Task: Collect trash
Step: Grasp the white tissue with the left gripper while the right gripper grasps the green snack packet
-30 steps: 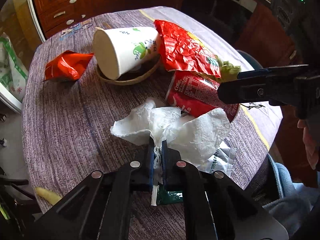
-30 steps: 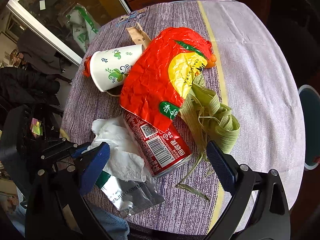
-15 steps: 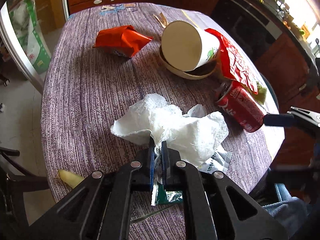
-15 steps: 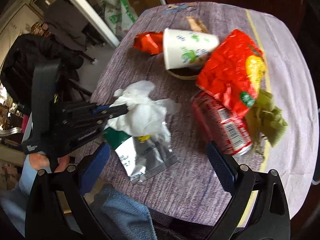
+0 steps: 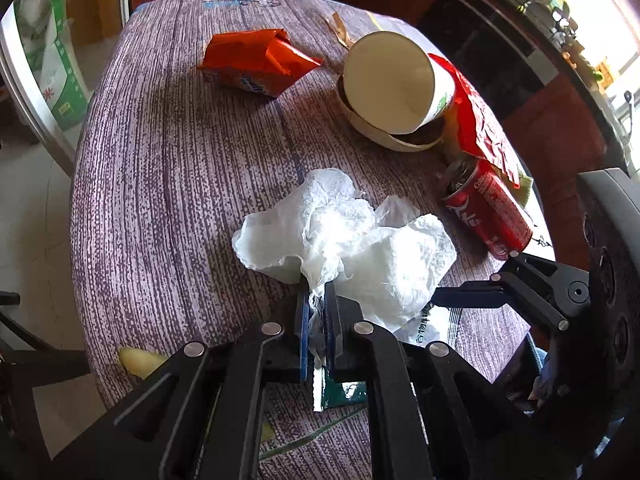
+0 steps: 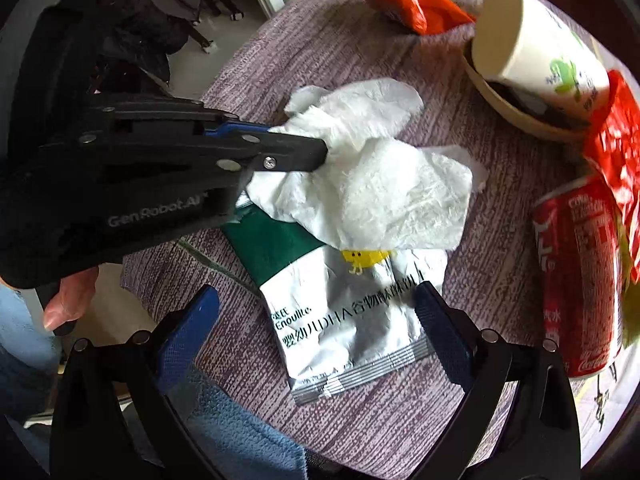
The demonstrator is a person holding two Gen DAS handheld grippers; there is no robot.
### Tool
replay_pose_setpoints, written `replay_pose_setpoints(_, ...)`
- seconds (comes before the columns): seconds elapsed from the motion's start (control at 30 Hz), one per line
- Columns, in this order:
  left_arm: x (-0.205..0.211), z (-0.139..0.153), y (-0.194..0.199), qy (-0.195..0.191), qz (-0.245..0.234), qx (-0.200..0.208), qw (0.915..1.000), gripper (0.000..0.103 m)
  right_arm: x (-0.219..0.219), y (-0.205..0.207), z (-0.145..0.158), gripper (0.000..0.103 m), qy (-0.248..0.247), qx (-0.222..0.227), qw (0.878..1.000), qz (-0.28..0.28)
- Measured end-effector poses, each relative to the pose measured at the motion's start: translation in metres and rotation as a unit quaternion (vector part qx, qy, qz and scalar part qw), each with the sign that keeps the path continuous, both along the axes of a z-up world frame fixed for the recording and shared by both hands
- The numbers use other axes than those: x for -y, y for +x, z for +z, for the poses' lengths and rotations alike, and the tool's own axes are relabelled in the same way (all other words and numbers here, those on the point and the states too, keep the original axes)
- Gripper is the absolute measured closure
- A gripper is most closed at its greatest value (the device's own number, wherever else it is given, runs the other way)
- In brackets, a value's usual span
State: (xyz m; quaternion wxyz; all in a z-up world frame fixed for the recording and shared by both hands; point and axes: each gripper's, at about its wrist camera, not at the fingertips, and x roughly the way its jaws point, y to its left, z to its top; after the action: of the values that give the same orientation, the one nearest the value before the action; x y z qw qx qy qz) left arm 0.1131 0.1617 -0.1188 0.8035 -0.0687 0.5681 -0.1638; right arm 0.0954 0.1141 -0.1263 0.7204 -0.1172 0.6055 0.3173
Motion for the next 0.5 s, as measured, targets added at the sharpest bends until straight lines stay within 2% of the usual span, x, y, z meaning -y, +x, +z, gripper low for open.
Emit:
replay_pose_setpoints(0.07, 0.0, 0.0, -0.001, 0.008, -0.004, 0.002, 1.0, 0.095, -0.007, -0.004, -0.001, 0.01, -0.011, 0.028, 1.0, 0.007)
replay_pose_setpoints(0.1, 0.003, 0.002, -0.004, 0.014, -0.007, 0.005, 0.9999, 0.094, -0.009, -0.005, -0.003, 0.015, -0.019, 0.032, 0.999, 0.009)
replay_pose_setpoints(0.13, 0.003, 0.002, -0.006, 0.017, -0.009, 0.006, 0.9998, 0.094, -0.01, -0.008, -0.001, 0.034, -0.025, 0.052, 0.998, 0.011)
replay_pose_setpoints(0.17, 0.002, 0.002, -0.007, 0.025, -0.01, 0.008, 0.9996, 0.093, -0.012, -0.009, 0.002, 0.041, -0.028, 0.064, 0.997, 0.013)
replay_pose_setpoints(0.23, 0.002, 0.001, -0.008, 0.041, -0.009, 0.014, 0.999, 0.082, -0.007, -0.009, 0.007, 0.085, 0.004, 0.045, 0.999, 0.016)
replay_pose_setpoints(0.27, 0.003, 0.0, -0.008, 0.051, -0.006, 0.018, 0.9986, 0.074, -0.005, -0.012, 0.006, 0.086, -0.002, 0.042, 0.999, 0.015)
replay_pose_setpoints(0.4, 0.012, 0.001, -0.005, 0.063, -0.013, 0.024, 0.9976, 0.063, 0.006, -0.01, 0.006, 0.09, 0.012, 0.033, 0.999, 0.003)
replay_pose_setpoints(0.43, 0.016, 0.002, -0.004, 0.068, -0.015, 0.027, 0.9972, 0.063, 0.008, -0.01, 0.006, 0.091, 0.014, 0.031, 0.999, 0.0)
replay_pose_setpoints(0.47, 0.021, 0.002, -0.004, 0.076, -0.017, 0.031, 0.9965, 0.064, 0.012, -0.006, 0.007, 0.092, 0.017, 0.03, 0.999, -0.002)
replay_pose_setpoints(0.5, 0.024, 0.002, -0.004, 0.083, -0.016, 0.035, 0.9958, 0.084, 0.015, -0.005, 0.007, 0.093, 0.019, 0.029, 0.999, -0.007)
